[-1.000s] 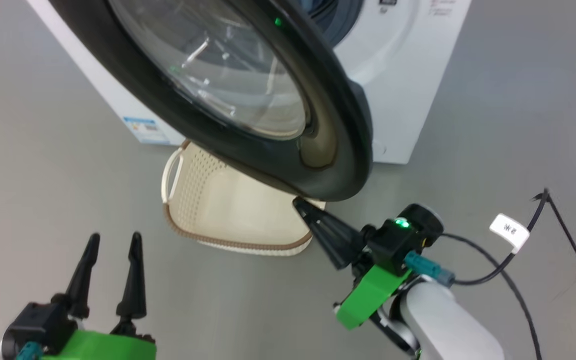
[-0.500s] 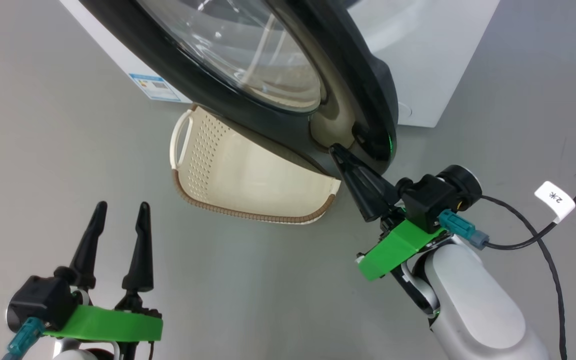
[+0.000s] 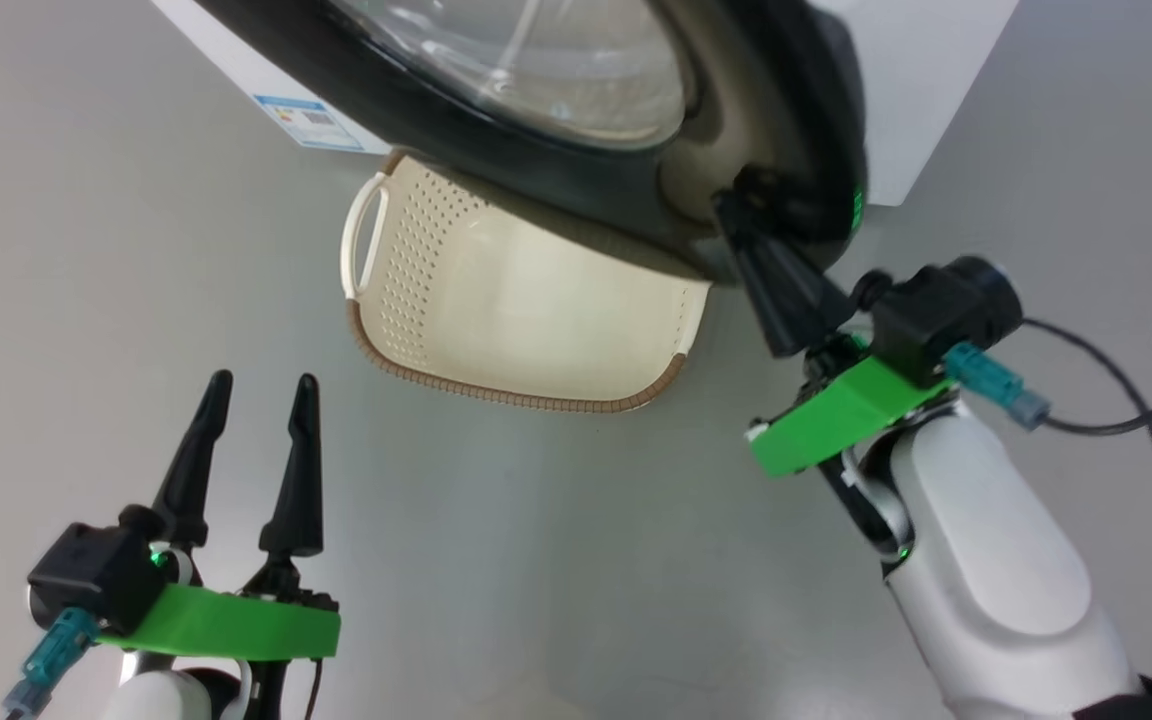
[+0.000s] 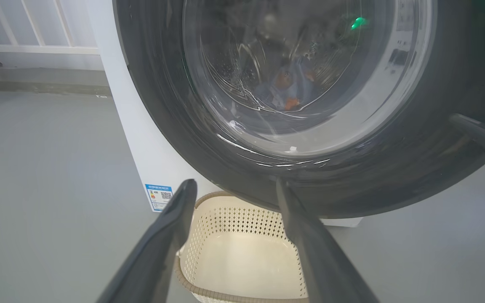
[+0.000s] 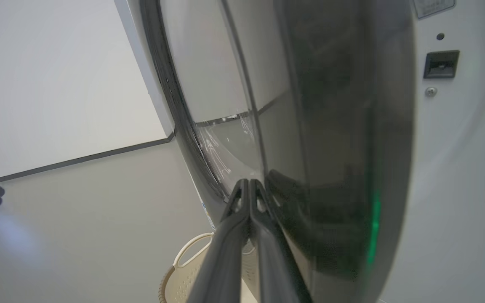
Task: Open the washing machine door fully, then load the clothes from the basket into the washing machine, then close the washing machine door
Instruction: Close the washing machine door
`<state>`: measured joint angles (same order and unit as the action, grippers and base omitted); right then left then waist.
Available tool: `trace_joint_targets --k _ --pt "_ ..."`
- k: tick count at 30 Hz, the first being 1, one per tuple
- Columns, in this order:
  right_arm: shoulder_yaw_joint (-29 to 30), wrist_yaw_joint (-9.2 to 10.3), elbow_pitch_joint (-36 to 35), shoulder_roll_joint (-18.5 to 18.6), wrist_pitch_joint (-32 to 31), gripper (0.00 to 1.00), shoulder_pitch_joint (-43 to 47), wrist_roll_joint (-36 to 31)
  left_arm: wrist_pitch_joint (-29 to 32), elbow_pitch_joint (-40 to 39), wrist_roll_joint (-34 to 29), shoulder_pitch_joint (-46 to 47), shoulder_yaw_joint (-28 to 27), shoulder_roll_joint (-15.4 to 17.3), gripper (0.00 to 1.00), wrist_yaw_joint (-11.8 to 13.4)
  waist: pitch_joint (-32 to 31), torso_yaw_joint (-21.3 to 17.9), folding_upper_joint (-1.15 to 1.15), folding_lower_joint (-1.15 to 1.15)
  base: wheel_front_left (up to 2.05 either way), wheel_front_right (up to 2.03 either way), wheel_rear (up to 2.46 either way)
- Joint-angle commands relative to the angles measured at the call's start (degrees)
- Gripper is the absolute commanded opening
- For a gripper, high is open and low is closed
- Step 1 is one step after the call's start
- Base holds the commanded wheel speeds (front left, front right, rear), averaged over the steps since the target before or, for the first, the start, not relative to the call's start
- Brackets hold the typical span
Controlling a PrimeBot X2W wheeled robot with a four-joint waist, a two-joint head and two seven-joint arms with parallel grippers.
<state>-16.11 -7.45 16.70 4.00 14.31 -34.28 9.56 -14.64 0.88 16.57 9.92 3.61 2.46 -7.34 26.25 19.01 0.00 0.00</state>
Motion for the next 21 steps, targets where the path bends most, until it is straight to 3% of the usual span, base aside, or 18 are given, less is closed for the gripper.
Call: trace_joint_targets --k 1,21 --pt "-0.2 -0.03 -1.3 -1.1 0.7 0.00 -1.1 -0.5 -0.4 -1.6 0.7 1.3 -1.7 1.0 1.00 -0.1 0.8 0.5 0.00 0.00 0.00 0.00 0.00" --pt "11.2 -0.03 9.1 -1.1 0.7 0.00 -17.9 -1.9 -0.4 -1.8 2.4 4.5 1.2 0.8 1.00 -0.1 7.0 3.6 0.00 0.00 0.00 0.00 0.00"
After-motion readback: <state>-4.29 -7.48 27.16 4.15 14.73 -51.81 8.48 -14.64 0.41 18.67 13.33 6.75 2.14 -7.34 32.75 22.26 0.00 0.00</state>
